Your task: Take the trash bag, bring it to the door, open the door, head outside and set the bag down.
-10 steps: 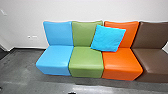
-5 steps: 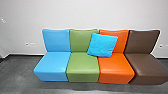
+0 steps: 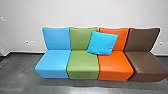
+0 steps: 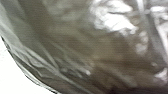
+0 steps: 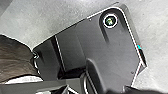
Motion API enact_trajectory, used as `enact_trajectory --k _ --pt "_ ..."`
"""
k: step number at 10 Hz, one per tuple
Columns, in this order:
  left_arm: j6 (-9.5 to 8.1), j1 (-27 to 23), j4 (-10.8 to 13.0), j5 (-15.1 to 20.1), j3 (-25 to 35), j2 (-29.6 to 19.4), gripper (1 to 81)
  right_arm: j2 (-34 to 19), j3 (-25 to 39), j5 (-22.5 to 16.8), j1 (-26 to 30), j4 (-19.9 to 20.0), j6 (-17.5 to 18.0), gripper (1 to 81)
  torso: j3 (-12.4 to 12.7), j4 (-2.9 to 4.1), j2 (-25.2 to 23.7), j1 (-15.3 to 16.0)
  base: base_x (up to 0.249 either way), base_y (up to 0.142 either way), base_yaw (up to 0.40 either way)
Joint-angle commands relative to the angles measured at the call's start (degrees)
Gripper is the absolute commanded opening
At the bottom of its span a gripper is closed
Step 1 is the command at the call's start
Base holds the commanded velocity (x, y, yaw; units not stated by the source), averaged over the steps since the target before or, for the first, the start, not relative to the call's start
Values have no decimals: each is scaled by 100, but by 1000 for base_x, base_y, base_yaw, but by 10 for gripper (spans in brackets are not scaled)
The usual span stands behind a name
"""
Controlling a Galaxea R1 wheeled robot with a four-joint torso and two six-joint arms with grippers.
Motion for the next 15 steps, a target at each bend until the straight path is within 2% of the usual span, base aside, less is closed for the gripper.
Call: enact_trajectory --k 1,2,6,10,15 --pt "184 194 -10 194 -524 323 10 309 -399 -334 -193 -322 -27 811 164 0 551 -356 0 0 0" --pt "219 282 34 80 -682 463 10 450 -618 -325 -263 -383 -27 811 351 0 774 -500 0 0 0" --pt "298 396 34 53 -1367 929 10 801 -1180 -141 -491 -585 -27 811 750 0 1578 -1027 0 0 0" --pt "333 457 104 36 -1780 1245 10 1469 -1998 -88 -597 -813 -27 811 1208 -2 2424 -1584 0 0 0" --pt "333 458 236 2 -2466 1694 10 1812 -2368 -88 -668 -946 -27 811 1850 -2 3493 -2284 0 0 0"
